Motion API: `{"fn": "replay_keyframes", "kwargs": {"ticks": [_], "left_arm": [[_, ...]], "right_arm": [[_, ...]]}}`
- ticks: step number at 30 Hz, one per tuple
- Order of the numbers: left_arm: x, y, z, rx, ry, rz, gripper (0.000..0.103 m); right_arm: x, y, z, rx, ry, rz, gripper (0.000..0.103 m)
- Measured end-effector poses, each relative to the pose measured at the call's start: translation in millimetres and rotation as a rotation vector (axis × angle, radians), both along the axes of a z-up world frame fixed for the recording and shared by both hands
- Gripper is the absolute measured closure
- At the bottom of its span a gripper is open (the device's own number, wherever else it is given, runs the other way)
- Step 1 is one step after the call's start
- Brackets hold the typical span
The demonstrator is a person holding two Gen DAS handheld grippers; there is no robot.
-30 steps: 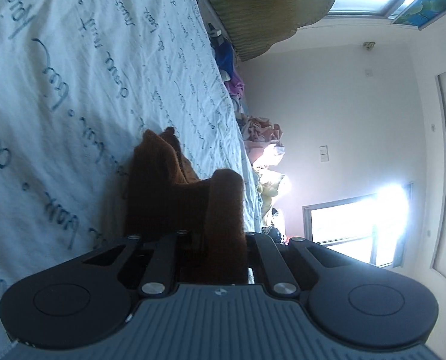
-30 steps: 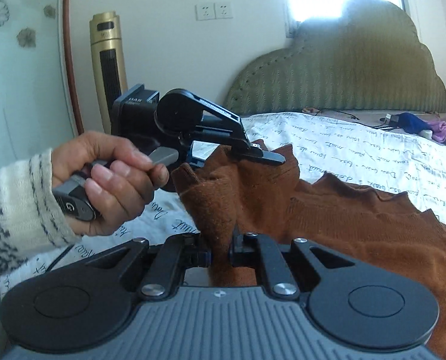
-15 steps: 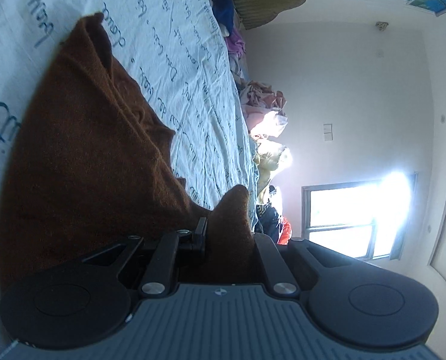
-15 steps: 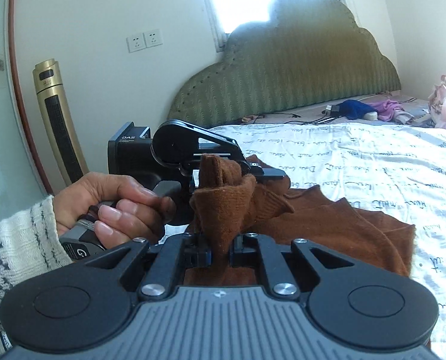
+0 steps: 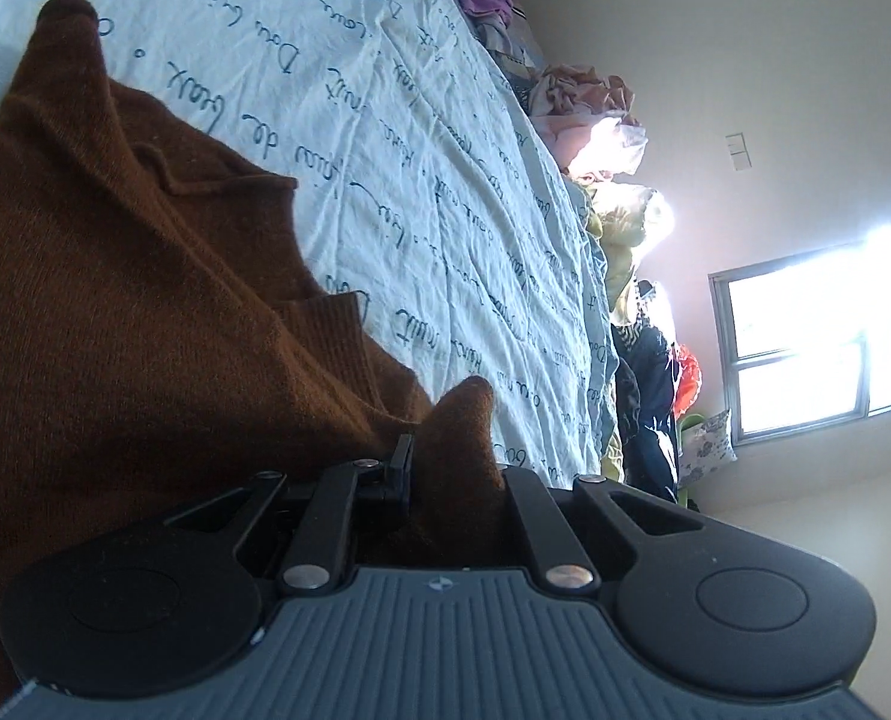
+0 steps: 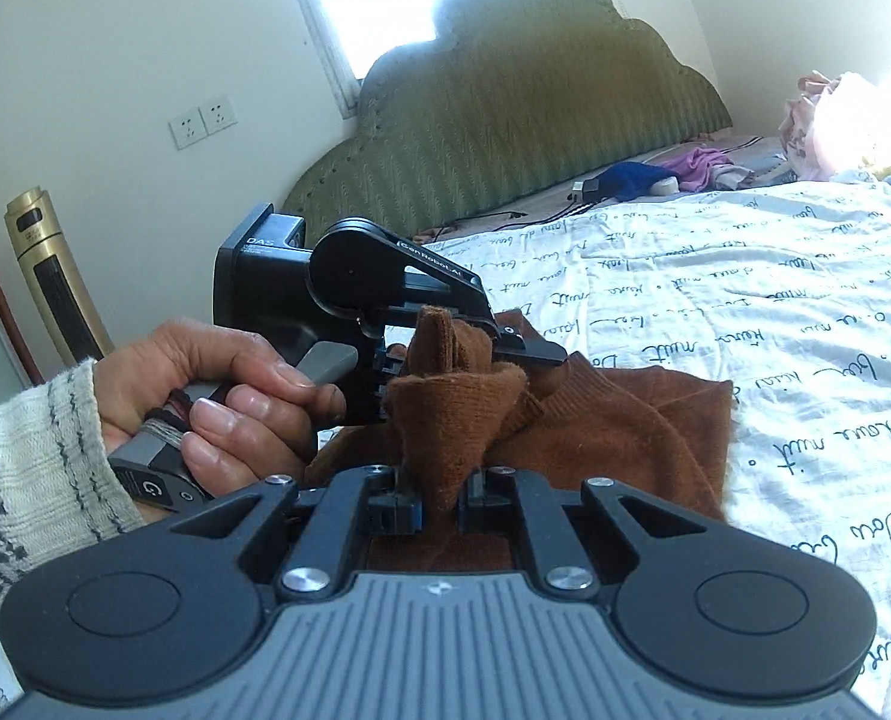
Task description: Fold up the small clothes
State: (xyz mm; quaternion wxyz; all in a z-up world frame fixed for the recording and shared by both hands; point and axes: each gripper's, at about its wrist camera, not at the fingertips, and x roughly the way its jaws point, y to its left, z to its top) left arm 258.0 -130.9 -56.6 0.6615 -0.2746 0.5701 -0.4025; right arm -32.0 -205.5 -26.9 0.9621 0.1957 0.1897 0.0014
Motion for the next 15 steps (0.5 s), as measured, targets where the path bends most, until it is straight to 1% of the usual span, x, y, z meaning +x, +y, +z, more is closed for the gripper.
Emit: {"fn": "replay_keyframes", "kwargs": {"ticks": [4,7,10,13,15], "left_arm": [[-3.0,-22.0,7.5,-0.007,-0.002,-0.017,0.094],[-7.4,-41.9,8.8,0.020,-0.014,-0.037,0.094],[-13.0,-65.1,-0.1,0.075,-0.023,-0.063,0.094],[-24.7,-84.7,-10.6,0.174,-0.078,-0.108,0.094],[-31.6,-93.8,-16.5,0.217,-0.106,-0.127,0.093]], "right_arm": [[-8.2,-22.7,3.7,0.026,-0.015,-0.041,0.094],[-15.3,-42.7,-0.6,0.057,-0.004,-0.072,0.094],[-19.8,-57.6,-22.2,0.113,0.055,-0.099,0.094],[-23.9,-71.2,-50.9,0.196,0.129,-0.111,0.093],[-26.6,-76.8,-61.7,0.225,0.150,-0.115,0.090]]}}
